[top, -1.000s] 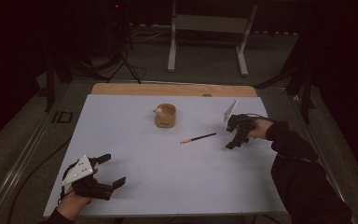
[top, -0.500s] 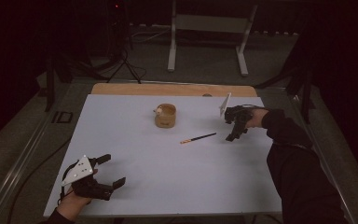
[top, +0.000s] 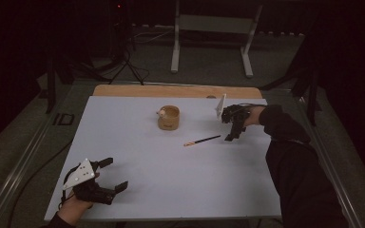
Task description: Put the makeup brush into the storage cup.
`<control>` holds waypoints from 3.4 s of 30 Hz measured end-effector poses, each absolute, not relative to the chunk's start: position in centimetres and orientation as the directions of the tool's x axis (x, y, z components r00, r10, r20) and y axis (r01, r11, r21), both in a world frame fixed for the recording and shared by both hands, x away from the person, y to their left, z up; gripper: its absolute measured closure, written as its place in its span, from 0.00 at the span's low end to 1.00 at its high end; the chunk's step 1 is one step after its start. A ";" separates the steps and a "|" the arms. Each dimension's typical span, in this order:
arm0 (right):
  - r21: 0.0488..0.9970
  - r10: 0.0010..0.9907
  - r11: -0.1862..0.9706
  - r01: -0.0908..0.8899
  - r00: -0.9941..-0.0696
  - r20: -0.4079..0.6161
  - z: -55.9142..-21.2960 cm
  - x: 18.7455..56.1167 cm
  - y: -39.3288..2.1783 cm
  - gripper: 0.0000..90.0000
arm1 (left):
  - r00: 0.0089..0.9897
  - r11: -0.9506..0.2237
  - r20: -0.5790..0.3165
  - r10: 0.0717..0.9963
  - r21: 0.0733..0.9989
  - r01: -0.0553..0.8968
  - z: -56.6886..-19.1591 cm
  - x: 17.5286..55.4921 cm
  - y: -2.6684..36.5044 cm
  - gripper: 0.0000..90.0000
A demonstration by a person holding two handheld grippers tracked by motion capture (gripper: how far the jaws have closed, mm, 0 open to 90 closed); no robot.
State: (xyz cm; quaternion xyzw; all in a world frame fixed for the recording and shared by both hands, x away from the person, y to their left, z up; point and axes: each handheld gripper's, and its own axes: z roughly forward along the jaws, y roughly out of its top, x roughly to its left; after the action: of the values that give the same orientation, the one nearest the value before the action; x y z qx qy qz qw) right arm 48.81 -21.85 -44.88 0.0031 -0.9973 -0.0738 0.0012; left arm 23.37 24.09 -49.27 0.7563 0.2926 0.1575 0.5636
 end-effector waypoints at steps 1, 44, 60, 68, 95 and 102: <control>0.144 -0.022 0.989 -0.023 -1.000 -0.007 -44.8 48.8 -21.6 0.17 | 0.779 -0.194 -0.092 0.620 0.945 0.265 -49.3 23.4 24.1 0.01; 0.208 -0.302 0.930 -0.302 -0.953 -0.032 -44.0 46.4 -13.2 0.49 | 0.784 -0.194 -0.094 0.613 0.944 0.265 -49.3 23.4 24.1 0.01; 0.239 -0.343 0.910 -0.338 -0.939 -0.019 -45.9 46.1 -11.1 0.67 | 0.788 -0.200 -0.093 0.608 0.943 0.266 -49.4 23.4 24.1 0.01; 0.220 -0.344 0.914 -0.340 -0.939 -0.023 -47.0 46.2 -10.7 0.70 | 0.789 -0.200 -0.096 0.607 0.942 0.268 -49.4 23.4 24.1 0.01; 0.111 -0.366 0.923 -0.368 -0.930 -0.039 -49.0 46.1 -9.9 0.93 | 0.790 -0.199 -0.103 0.604 0.941 0.275 -49.6 23.4 24.1 0.01; 0.129 -0.324 0.937 -0.325 -0.946 -0.027 -48.6 46.3 -9.8 0.94 | 0.789 -0.197 -0.104 0.606 0.941 0.275 -49.6 23.4 24.2 0.01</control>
State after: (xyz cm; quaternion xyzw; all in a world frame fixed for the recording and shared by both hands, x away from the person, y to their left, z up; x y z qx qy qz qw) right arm 46.32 -9.83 -48.57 0.1648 -0.9841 -0.0659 -0.0026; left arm 23.40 24.17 -49.55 0.7596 0.2899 0.1466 0.5634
